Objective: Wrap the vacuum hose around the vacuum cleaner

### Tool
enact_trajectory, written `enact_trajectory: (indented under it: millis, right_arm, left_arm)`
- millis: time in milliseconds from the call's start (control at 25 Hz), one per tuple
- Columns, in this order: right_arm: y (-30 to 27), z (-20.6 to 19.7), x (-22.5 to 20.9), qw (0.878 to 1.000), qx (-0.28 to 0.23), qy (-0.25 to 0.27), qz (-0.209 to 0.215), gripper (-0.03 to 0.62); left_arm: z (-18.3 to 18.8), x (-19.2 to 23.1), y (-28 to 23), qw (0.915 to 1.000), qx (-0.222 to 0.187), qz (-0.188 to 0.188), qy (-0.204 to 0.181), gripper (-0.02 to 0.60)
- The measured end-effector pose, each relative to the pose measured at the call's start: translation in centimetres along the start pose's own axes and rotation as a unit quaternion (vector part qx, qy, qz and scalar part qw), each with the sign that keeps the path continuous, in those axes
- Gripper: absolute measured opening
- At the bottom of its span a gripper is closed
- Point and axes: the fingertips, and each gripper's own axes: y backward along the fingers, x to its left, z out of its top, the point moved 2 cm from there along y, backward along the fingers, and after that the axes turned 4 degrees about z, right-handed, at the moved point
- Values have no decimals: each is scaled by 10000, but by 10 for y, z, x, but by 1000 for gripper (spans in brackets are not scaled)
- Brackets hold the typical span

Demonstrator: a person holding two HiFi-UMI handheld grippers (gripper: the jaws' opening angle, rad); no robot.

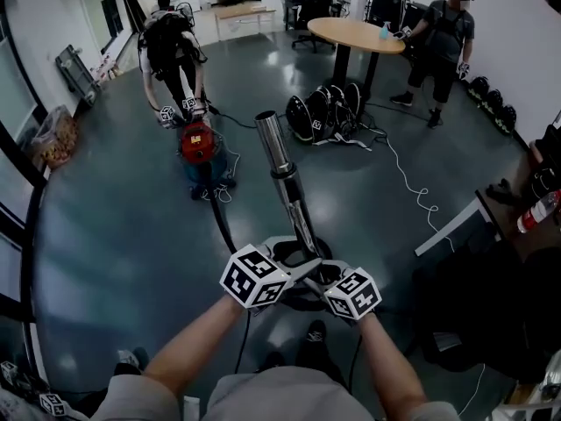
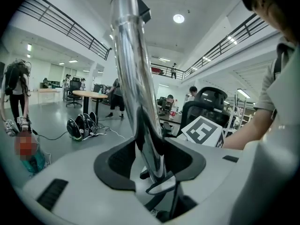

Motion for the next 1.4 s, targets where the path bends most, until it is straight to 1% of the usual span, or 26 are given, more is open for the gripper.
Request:
enact_trajectory:
  millis: [160,320,400,560,680,840,1000,1080,1160,1280,1400]
  right_arm:
    - [-3,13,-25,9995,107,4,293,158]
    - [-6,25,-59,9984,167,-82,534,156]
    - [-9,31,-75,9977,187,-170,627,155]
    - [-15,39,-97,9959,311,-326,779,155]
    - [-18,44,-110,9945,430,-406,868,155]
    - [-18,48,-127,9923,602,-486,965,155]
    - [-12,52,-136,9902,746,-468,1084,155]
    - [-11,53,-139,9893,810,-432,1134,155]
    - [-11,53,-141,9887,868,-407,1153,155]
    - [-12,52,-145,9882,931,-391,1149,155]
    - [-14,49,-147,9877,971,-364,1174,155]
  left_arm:
    - [10,20,-4,9993,90,371,-44,179]
    - [20,38,-13,9974,120,708,-41,179]
    - [27,42,-18,9962,113,824,-256,179]
    - [54,38,-28,9908,80,896,-1016,178]
    - [79,42,-40,9831,98,921,-1582,178]
    - [105,54,-58,9730,259,855,-2129,179]
    - [124,67,-75,9553,666,940,-2723,179]
    - [128,70,-86,9460,926,886,-2979,179]
    - [127,71,-96,9396,1201,759,-3115,188]
    - [121,72,-108,9322,1565,619,-3205,270]
    - [113,77,-114,9223,1808,575,-3366,298]
